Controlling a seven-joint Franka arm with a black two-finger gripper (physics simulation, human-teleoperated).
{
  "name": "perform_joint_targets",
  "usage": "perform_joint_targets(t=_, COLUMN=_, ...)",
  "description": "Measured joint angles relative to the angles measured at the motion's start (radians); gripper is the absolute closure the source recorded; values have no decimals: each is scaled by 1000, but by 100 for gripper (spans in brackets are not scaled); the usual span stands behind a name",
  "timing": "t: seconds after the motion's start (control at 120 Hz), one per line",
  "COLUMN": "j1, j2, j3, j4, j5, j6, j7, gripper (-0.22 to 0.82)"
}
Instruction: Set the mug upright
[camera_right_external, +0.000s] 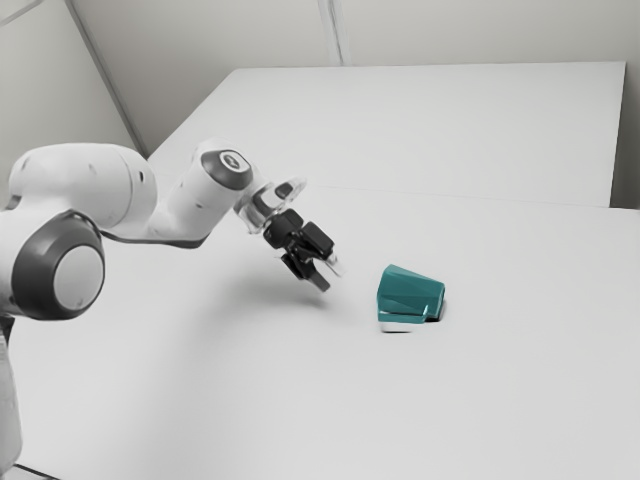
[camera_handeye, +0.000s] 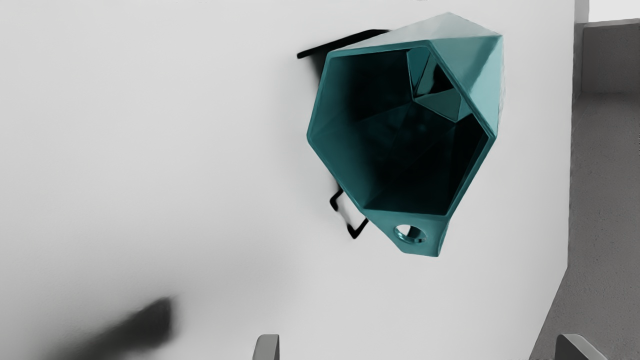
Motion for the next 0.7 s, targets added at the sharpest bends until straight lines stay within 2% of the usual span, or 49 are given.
perform_joint_targets(t=0.35, j1=-49, j2=104, j3=-1, j4=99, j5=-138, j6=46, j7=169, gripper=0)
perform_joint_targets(t=0.7, j1=-109, j2=117, j3=-3, j4=96, j5=-290, j6=144, j7=206, gripper=0)
